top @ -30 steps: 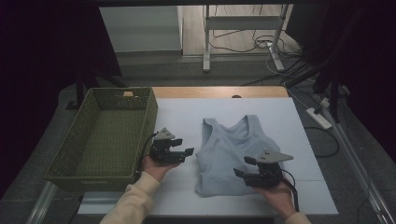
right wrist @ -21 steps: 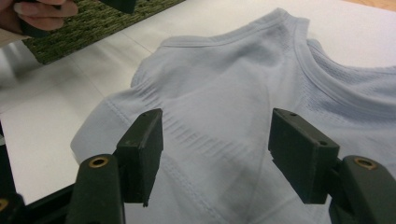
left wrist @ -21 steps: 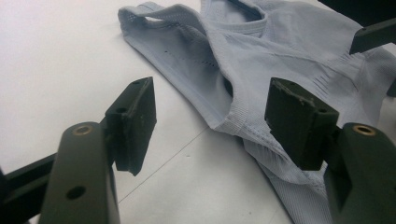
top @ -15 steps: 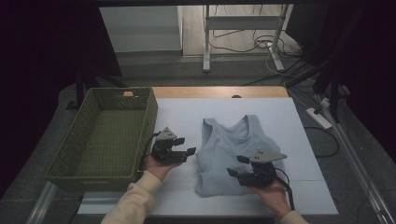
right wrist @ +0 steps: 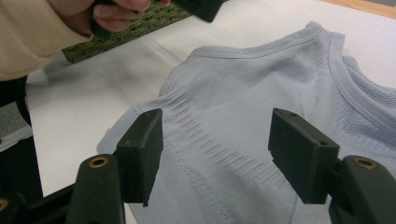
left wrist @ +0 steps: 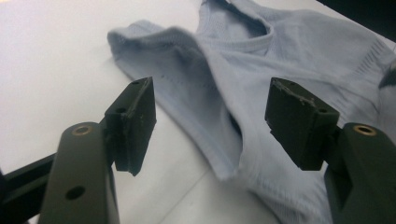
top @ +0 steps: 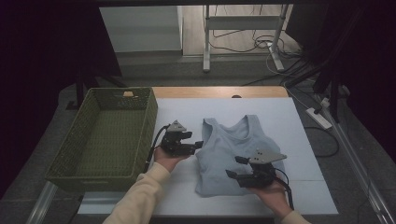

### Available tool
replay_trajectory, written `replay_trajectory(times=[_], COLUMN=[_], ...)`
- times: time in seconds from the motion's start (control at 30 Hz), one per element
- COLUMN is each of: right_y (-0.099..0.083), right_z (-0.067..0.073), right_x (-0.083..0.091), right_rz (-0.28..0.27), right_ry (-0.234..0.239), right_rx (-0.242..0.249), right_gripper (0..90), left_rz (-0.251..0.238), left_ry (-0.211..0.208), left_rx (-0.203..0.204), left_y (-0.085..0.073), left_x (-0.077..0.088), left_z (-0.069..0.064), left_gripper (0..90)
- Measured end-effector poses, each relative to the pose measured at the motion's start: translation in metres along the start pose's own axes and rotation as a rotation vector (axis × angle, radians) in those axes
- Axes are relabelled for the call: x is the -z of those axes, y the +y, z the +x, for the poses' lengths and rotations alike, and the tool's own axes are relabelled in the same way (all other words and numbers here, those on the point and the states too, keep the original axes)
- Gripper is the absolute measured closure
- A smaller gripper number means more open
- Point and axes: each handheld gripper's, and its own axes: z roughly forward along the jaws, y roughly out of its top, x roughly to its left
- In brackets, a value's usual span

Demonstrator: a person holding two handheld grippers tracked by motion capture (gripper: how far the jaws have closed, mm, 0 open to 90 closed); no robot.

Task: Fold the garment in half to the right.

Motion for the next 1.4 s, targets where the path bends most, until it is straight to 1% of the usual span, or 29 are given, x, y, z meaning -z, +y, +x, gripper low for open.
replay_trajectory(times=[0.17, 0.27, 0.4, 0.5, 0.6, 0.87, 0.97, 1.13, 1.23, 1.3, 1.4], right_y=[0.000, 0.001, 0.000, -0.001, -0.001, -0.002, -0.002, -0.002, -0.002, -0.002, -0.002], right_z=[0.001, 0.000, 0.001, 0.001, 0.001, 0.003, 0.003, 0.003, 0.004, 0.004, 0.004], right_x=[-0.001, -0.001, -0.002, -0.003, -0.004, -0.006, -0.006, -0.006, -0.007, -0.007, -0.006], right_rz=[0.005, 0.000, 0.006, 0.013, 0.014, 0.021, 0.019, 0.021, 0.023, 0.024, 0.019], right_ry=[-0.006, -0.007, -0.008, -0.008, -0.009, -0.006, -0.004, 0.000, 0.002, 0.004, 0.003], right_rx=[0.007, -0.003, -0.005, -0.002, -0.002, 0.001, 0.001, 0.002, 0.007, 0.008, 0.008], right_gripper=[35.4, 35.4, 35.3, 35.3, 35.3, 35.3, 35.3, 35.3, 35.4, 35.4, 35.4], left_rz=[0.013, 0.018, 0.021, 0.027, 0.042, 0.059, 0.054, 0.047, 0.047, 0.051, 0.062], left_ry=[0.001, -0.002, -0.005, -0.014, -0.006, 0.018, 0.032, 0.050, 0.055, 0.070, 0.072], left_rx=[-0.020, -0.027, -0.021, -0.006, -0.006, 0.008, 0.021, 0.053, 0.083, 0.085, 0.094], left_y=[0.010, 0.013, 0.016, 0.018, 0.020, 0.030, 0.035, 0.043, 0.047, 0.049, 0.051], left_x=[-0.006, -0.011, -0.017, -0.023, -0.029, -0.049, -0.057, -0.067, -0.076, -0.081, -0.086], left_z=[-0.002, -0.002, 0.000, 0.003, 0.006, 0.013, 0.018, 0.030, 0.036, 0.038, 0.042], left_gripper=[34.0, 34.0, 33.9, 33.9, 33.1, 31.2, 30.5, 29.6, 27.8, 27.3, 26.7])
